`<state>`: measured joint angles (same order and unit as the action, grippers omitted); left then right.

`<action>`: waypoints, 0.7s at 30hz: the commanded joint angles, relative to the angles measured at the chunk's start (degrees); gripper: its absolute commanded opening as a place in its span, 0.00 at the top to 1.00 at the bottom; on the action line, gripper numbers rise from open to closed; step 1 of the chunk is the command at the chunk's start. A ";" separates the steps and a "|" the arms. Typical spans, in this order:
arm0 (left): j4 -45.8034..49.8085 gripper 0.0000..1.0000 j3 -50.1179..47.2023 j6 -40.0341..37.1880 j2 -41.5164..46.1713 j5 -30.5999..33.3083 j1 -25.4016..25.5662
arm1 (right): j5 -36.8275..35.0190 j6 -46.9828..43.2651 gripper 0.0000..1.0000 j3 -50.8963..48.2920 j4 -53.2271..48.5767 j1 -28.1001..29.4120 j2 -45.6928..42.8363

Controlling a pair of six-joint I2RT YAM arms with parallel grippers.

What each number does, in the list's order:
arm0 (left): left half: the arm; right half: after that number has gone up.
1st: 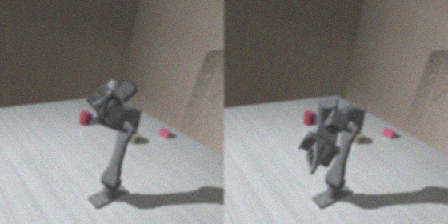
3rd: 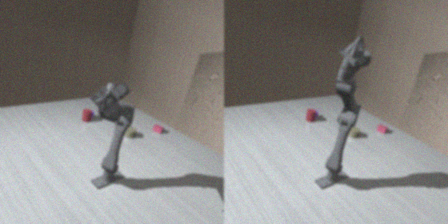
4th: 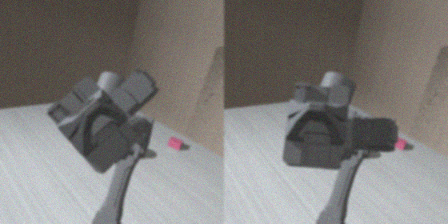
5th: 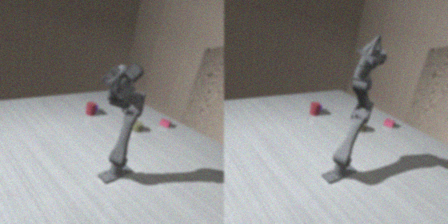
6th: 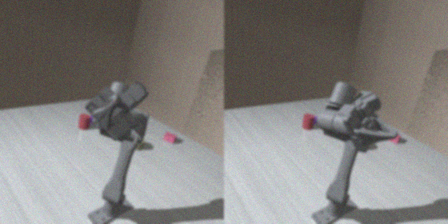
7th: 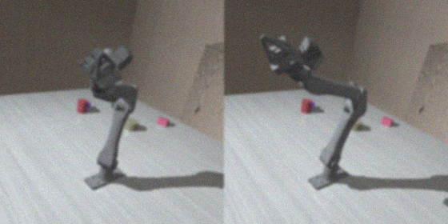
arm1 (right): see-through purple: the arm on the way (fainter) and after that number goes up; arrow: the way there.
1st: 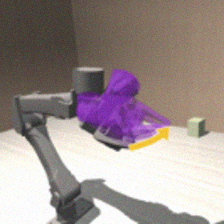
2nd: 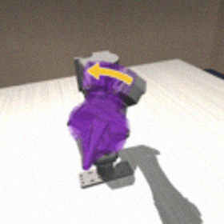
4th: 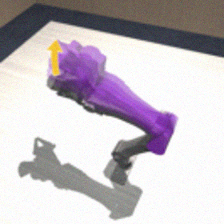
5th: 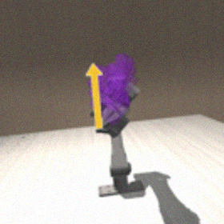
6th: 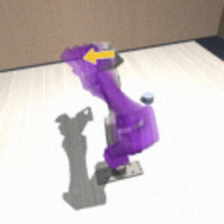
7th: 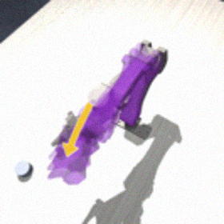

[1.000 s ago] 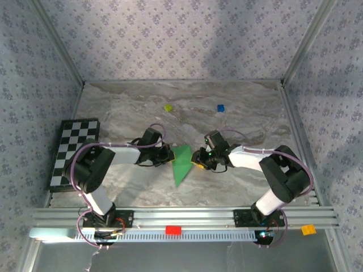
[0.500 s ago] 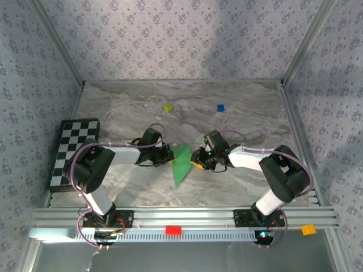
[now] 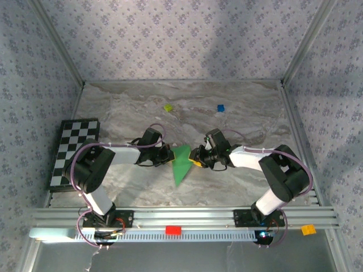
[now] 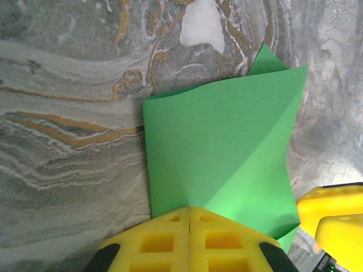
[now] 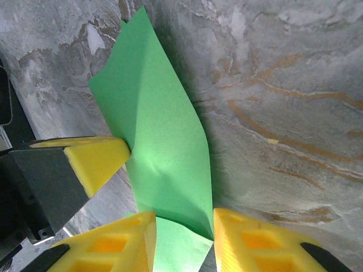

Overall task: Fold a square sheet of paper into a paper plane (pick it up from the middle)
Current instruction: Fold the wing for the fifth time at the center of the table.

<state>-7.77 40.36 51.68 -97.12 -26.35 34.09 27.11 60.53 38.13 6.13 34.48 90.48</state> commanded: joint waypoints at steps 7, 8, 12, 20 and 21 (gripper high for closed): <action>2.63 0.99 -0.11 -1.05 0.00 0.29 -0.62 | -0.38 -0.42 0.66 0.08 -2.53 -0.20 1.16; 2.50 0.99 -0.10 -1.06 -0.01 0.33 -0.65 | -0.45 -0.39 0.66 -0.01 -2.45 -0.20 1.35; 2.41 0.99 -0.22 -1.05 -0.09 0.33 -0.69 | 1.66 0.39 0.66 0.01 0.97 -0.28 3.01; 2.21 0.99 -0.38 -1.06 -0.10 0.16 -0.78 | 4.09 1.58 0.66 -0.08 6.47 -0.36 4.68; 2.12 0.99 -0.35 -1.14 -0.15 0.19 -0.78 | 4.34 1.21 0.66 -0.05 6.69 -0.42 4.69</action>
<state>-7.73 40.36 51.66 -97.12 -26.44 33.74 29.74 61.30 38.13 10.61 34.15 94.61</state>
